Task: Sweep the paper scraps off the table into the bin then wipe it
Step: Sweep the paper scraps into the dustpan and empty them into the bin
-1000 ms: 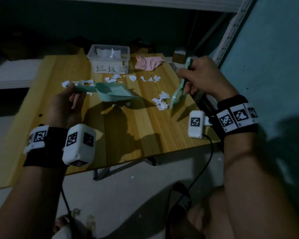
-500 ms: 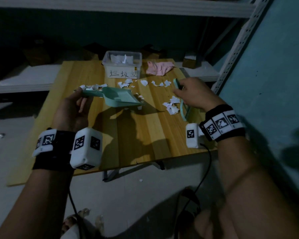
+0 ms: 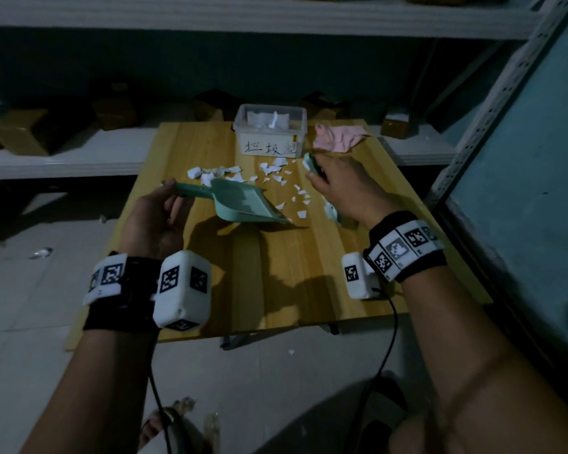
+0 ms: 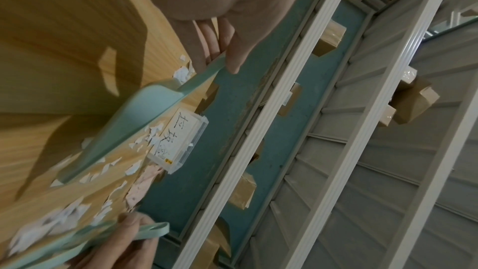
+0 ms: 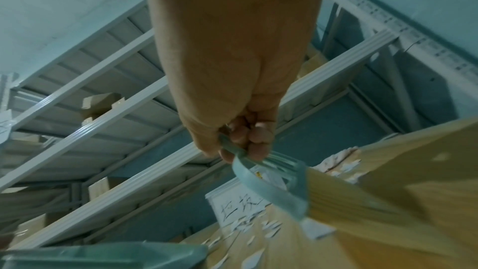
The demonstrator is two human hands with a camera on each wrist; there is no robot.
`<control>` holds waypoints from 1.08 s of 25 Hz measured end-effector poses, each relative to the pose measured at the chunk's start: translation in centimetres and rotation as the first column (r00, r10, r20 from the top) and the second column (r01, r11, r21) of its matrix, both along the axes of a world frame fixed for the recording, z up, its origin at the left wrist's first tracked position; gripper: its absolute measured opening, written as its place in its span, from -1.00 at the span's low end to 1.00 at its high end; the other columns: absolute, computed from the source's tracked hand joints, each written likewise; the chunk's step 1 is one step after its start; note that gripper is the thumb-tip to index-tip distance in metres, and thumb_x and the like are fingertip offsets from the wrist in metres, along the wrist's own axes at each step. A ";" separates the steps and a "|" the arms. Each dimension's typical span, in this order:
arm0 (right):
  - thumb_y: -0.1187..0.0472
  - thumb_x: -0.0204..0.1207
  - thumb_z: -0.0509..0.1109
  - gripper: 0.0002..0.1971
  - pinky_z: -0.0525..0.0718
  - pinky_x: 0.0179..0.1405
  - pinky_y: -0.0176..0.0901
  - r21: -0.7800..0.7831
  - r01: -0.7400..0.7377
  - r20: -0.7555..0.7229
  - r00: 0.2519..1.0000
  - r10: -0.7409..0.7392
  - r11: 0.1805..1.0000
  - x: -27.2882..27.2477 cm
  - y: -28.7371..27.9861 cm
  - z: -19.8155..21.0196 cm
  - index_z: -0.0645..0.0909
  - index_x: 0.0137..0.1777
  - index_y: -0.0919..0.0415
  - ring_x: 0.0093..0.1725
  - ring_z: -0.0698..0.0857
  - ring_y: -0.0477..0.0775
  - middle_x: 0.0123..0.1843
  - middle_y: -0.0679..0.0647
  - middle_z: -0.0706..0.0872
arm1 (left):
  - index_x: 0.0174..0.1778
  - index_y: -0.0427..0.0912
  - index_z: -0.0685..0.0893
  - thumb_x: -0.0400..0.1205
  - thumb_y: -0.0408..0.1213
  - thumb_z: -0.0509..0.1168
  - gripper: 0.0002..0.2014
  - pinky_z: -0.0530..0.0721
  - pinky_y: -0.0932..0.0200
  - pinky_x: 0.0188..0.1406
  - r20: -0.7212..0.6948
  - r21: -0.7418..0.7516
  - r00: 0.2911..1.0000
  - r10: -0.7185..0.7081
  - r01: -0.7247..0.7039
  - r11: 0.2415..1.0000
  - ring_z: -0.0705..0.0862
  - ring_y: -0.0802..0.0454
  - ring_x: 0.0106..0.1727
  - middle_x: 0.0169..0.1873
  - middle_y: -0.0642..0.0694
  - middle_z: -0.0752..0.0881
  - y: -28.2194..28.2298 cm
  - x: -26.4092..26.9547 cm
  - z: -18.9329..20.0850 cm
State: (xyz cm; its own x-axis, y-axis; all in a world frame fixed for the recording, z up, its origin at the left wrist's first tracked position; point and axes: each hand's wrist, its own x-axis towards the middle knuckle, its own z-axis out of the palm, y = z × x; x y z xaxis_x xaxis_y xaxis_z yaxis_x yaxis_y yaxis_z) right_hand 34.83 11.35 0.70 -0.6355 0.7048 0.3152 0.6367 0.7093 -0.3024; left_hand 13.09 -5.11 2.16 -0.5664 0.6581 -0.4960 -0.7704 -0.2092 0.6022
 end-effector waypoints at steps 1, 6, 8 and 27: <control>0.07 0.72 0.20 -0.80 0.64 -0.17 -0.01 0.008 -0.008 -0.028 1.000 0.008 1.000 -0.4 -0.2 0.0 0.57 0.11 0.17 -0.14 0.67 0.08 -0.07 0.11 0.72 | 0.05 -0.22 0.67 0.66 -0.37 0.33 -0.92 0.77 0.17 0.11 0.002 -0.003 1.000 -0.004 0.004 1.000 0.80 0.09 -0.32 -0.33 -0.11 0.75 0.0 -0.1 0.1; 0.09 0.76 0.17 -0.80 0.40 -0.55 -0.51 0.010 0.126 -0.267 0.956 -0.118 0.992 -0.5 -1.4 1.5 0.59 -0.01 0.10 -0.44 0.49 -0.30 -0.33 -0.17 0.53 | -0.08 -0.26 0.65 0.69 -0.39 0.30 -0.94 0.74 0.13 0.20 0.000 0.011 1.000 0.021 -0.021 1.000 0.77 0.05 -0.14 -0.22 -0.12 0.70 -0.1 -0.9 0.2; 0.11 0.76 0.18 -0.77 0.41 -0.58 -0.50 0.004 0.181 -0.383 0.909 -0.166 0.983 0.0 -1.7 2.7 0.53 -0.14 0.07 -0.48 0.50 -0.26 -0.39 -0.14 0.51 | -0.08 -0.26 0.66 0.69 -0.39 0.30 -0.94 0.75 0.11 0.19 0.016 0.030 0.999 0.028 -0.028 0.999 0.77 0.05 -0.11 -0.16 -0.11 0.69 -0.1 -1.3 0.1; 0.29 0.68 0.31 -0.83 0.78 -0.31 -0.19 -0.562 -0.385 -0.538 0.842 0.030 0.732 -1.4 -3.8 3.0 0.58 0.11 0.44 -0.31 0.78 0.01 -0.23 0.22 0.76 | -0.24 -0.17 0.49 0.73 -0.24 0.22 -0.78 0.70 0.46 -0.26 0.036 0.118 0.996 0.083 -0.087 0.989 0.50 0.22 -0.40 -0.39 0.02 0.43 -1.4 -5.1 0.1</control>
